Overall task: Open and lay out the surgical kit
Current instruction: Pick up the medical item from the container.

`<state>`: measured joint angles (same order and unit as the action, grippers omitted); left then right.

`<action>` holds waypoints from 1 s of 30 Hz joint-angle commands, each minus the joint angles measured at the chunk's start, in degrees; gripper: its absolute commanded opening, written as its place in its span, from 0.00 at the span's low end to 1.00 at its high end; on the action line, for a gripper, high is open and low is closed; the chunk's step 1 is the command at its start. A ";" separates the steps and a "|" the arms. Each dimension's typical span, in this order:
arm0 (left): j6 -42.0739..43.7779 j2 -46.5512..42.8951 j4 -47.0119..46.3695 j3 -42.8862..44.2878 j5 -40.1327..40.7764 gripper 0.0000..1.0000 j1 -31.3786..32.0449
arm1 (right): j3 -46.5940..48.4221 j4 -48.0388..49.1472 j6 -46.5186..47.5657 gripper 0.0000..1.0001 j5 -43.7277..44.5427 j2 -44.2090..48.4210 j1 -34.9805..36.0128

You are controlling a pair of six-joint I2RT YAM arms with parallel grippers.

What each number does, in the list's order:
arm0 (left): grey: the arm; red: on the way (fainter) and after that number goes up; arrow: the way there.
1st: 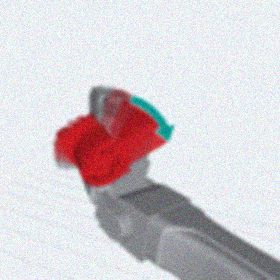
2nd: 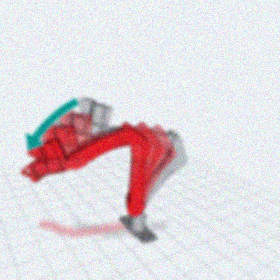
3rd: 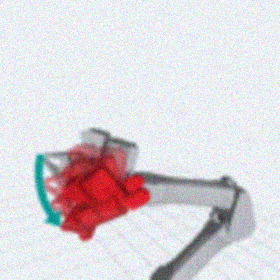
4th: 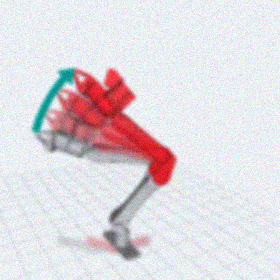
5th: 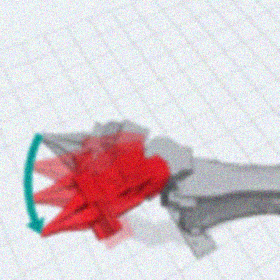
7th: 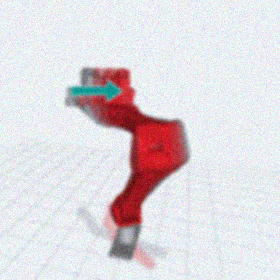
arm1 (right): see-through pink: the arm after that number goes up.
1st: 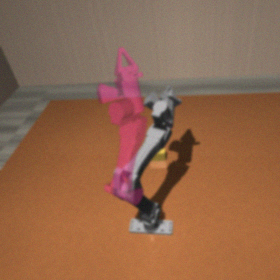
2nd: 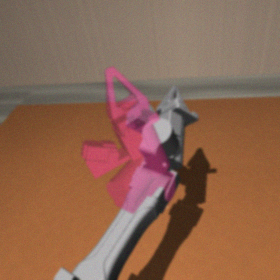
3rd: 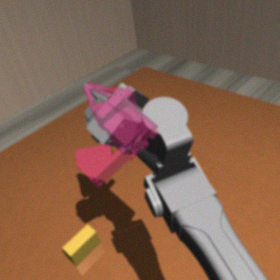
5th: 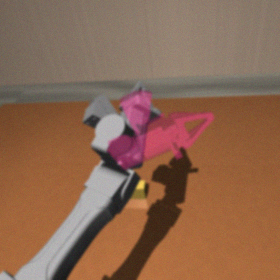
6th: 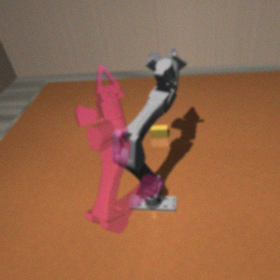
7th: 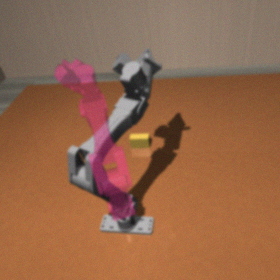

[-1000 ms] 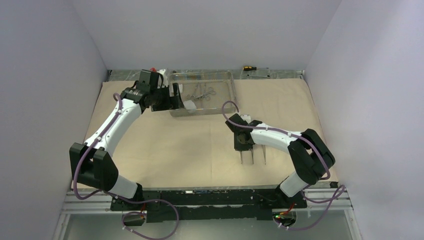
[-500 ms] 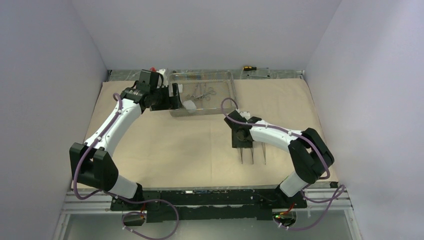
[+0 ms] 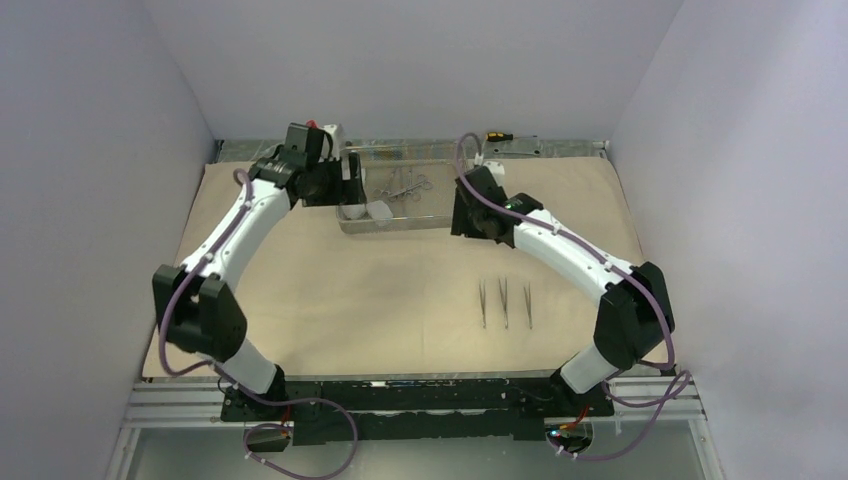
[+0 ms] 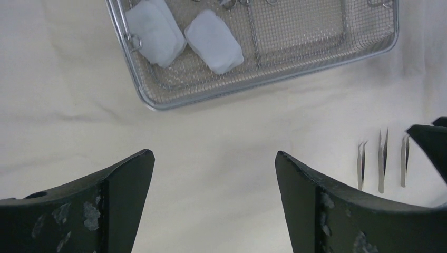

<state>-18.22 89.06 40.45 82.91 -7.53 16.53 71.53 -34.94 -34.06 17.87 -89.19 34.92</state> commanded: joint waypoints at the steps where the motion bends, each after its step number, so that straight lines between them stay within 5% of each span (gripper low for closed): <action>1: -0.07 7.44 1.51 7.92 -1.16 0.88 -0.10 | 5.16 5.72 2.18 0.56 -2.22 -0.11 -3.87; 5: -1.37 16.00 1.40 15.88 -5.02 0.76 0.55 | 8.94 5.24 2.11 0.56 -4.75 -2.89 -7.28; 17: -1.32 38.72 5.09 35.35 3.86 0.49 5.23 | 9.61 4.16 2.14 0.54 -6.62 -4.54 -11.64; 22: -6.69 41.01 14.64 38.57 9.96 0.53 5.35 | 8.56 3.82 1.92 0.54 -7.38 -4.88 -12.38; 30: -15.86 40.41 14.57 33.02 10.79 0.51 5.35 | 9.94 2.46 2.11 0.53 -9.26 -7.55 -13.33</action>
<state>-28.25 131.11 53.25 116.86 1.19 21.76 79.55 -31.55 -32.53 9.89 -95.90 22.09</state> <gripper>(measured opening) 0.499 0.531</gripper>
